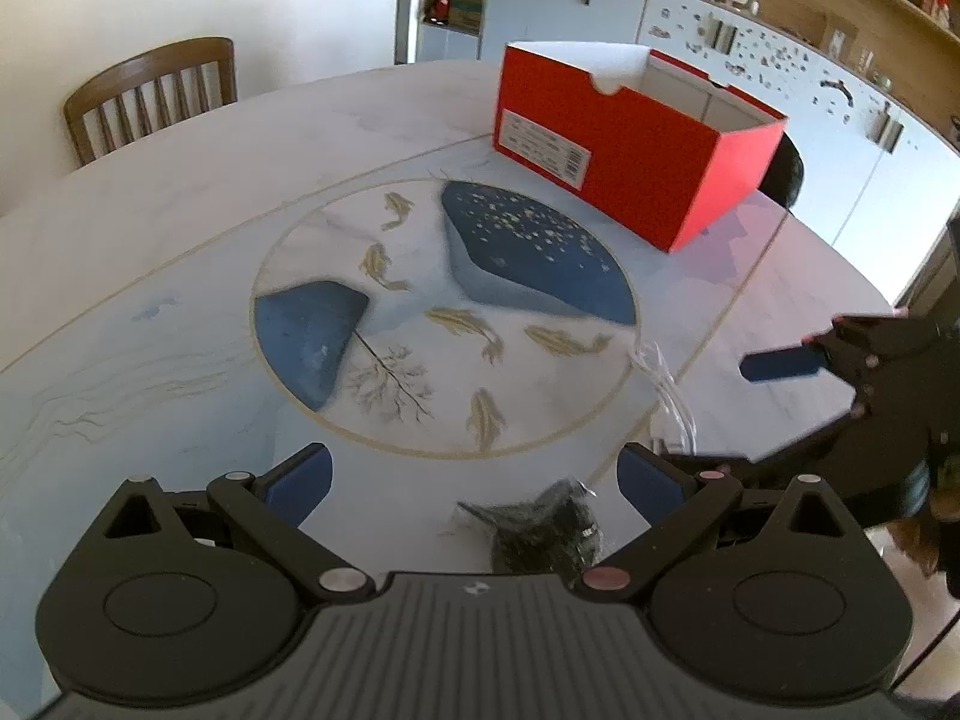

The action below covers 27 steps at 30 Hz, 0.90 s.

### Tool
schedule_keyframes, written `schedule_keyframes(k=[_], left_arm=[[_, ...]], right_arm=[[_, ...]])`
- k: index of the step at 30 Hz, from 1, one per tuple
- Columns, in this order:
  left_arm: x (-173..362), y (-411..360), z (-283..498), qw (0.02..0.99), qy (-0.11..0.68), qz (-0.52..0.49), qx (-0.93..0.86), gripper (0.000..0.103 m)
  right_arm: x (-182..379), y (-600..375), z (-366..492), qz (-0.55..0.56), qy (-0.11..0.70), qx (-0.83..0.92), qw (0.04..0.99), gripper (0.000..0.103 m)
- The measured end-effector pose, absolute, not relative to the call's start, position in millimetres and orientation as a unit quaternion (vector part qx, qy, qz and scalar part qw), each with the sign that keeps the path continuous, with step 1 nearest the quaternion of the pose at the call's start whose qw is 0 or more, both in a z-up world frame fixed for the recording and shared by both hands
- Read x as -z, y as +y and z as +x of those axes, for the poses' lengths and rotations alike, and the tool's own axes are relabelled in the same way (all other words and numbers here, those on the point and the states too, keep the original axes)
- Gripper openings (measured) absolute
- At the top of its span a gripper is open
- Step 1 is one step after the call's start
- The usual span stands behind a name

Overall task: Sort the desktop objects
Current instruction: 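Grasp the black mesh bag with left gripper while right grasps the white USB cable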

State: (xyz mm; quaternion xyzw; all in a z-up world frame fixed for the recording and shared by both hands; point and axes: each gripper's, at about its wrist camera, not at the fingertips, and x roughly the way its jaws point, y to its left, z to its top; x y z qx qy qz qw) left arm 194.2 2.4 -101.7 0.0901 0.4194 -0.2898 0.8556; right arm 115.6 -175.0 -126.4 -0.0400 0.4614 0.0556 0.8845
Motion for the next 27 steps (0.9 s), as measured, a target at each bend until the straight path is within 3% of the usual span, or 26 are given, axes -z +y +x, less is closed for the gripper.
schedule_keyframes(k=[6, 14, 18, 22, 27], left_arm=[[112, 0, 182, 0.853, 0.418, 0.11, 0.293, 0.102], [122, -11, 172, 0.854, 0.407, 0.133, 0.296, 0.099], [128, -13, 170, 0.848, 0.417, 0.134, 0.299, 0.082], [130, -13, 168, 0.848, 0.42, 0.13, 0.296, 0.074], [128, -12, 169, 0.85, 0.42, 0.124, 0.292, 0.063]], right_arm=[[123, -176, 120, -0.021, 0.463, -0.067, 0.884, 0.091], [127, -169, 123, -0.023, 0.467, -0.067, 0.881, 0.083], [126, -168, 123, -0.027, 0.467, -0.071, 0.881, 0.077], [125, -169, 124, -0.023, 0.465, -0.069, 0.882, 0.071], [123, -176, 123, -0.02, 0.461, -0.067, 0.885, 0.052]])
